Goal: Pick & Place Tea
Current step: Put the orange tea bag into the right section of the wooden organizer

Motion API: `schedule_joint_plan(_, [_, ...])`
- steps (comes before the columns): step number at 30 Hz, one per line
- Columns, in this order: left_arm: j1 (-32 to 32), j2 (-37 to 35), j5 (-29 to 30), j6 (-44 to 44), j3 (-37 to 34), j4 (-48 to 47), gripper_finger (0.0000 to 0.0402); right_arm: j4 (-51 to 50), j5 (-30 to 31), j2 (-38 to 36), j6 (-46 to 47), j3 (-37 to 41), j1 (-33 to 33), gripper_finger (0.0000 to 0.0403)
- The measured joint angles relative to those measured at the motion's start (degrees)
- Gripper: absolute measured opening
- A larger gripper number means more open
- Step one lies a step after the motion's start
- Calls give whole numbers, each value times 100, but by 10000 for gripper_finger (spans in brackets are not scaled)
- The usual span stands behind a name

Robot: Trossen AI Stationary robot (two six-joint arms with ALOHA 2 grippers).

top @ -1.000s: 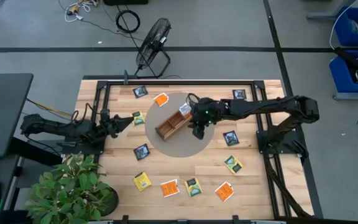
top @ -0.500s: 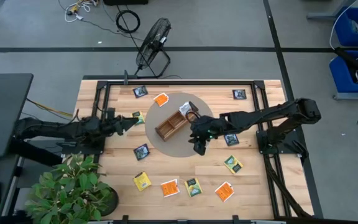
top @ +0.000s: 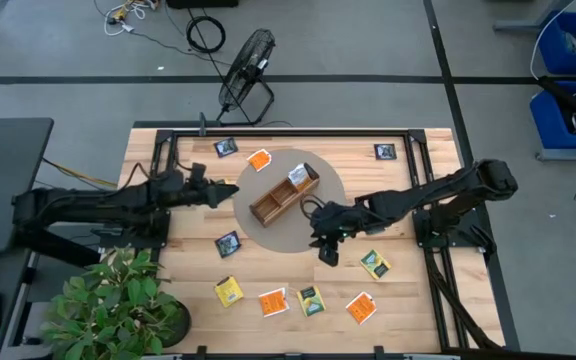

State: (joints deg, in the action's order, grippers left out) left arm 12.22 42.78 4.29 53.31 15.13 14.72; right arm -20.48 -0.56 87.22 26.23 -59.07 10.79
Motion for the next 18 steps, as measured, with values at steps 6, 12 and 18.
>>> schedule_joint_plan(6, [-17,118,-747,-624,57,158,153,776,-86,131,584,0,297,142])
schedule_joint_plan(12, [-527,-390,-547,-1516,64,363,124,1709,-491,488,1221,-14,536,142])
schedule_joint_plan(18, [-979,-819,-577,-1906,68,55,111,1769,-939,971,1382,-233,716,142])
